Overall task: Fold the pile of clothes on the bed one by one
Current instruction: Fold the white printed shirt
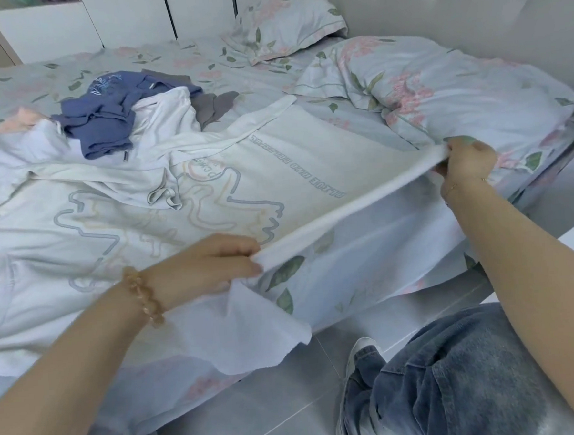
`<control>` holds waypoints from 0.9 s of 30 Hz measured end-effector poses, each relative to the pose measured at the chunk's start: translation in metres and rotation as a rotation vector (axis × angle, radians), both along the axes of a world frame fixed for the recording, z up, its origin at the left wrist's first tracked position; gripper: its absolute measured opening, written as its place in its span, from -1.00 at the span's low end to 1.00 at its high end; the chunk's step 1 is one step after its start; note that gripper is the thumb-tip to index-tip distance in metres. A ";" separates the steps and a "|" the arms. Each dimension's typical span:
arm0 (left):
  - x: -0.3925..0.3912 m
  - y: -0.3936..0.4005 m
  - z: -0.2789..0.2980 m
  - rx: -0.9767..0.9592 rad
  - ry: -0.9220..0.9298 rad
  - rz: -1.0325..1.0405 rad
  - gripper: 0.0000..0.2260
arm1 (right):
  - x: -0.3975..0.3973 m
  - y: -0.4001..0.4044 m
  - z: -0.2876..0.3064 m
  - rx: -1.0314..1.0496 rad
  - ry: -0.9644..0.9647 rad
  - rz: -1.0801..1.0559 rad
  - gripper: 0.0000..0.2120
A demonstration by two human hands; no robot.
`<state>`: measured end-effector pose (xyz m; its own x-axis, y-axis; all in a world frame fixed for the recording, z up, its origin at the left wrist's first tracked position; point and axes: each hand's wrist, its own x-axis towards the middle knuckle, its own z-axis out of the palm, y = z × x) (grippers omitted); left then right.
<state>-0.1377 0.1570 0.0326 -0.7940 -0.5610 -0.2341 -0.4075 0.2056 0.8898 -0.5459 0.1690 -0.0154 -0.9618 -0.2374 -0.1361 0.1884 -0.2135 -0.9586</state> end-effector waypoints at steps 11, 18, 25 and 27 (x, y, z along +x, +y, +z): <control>0.020 -0.072 -0.020 0.107 0.054 0.597 -0.88 | 0.026 -0.109 0.017 0.039 -0.112 0.379 -0.54; 0.022 -0.094 -0.044 0.025 -0.109 0.709 -0.90 | 0.029 -0.157 0.000 0.152 -0.036 0.549 -0.42; 0.008 -0.093 -0.046 -0.354 -0.350 0.648 -0.97 | 0.043 -0.146 -0.015 0.571 0.775 0.791 -0.64; 0.002 -0.091 -0.048 -0.680 -0.561 0.580 -0.83 | 0.071 -0.134 -0.015 0.533 1.050 0.972 -0.64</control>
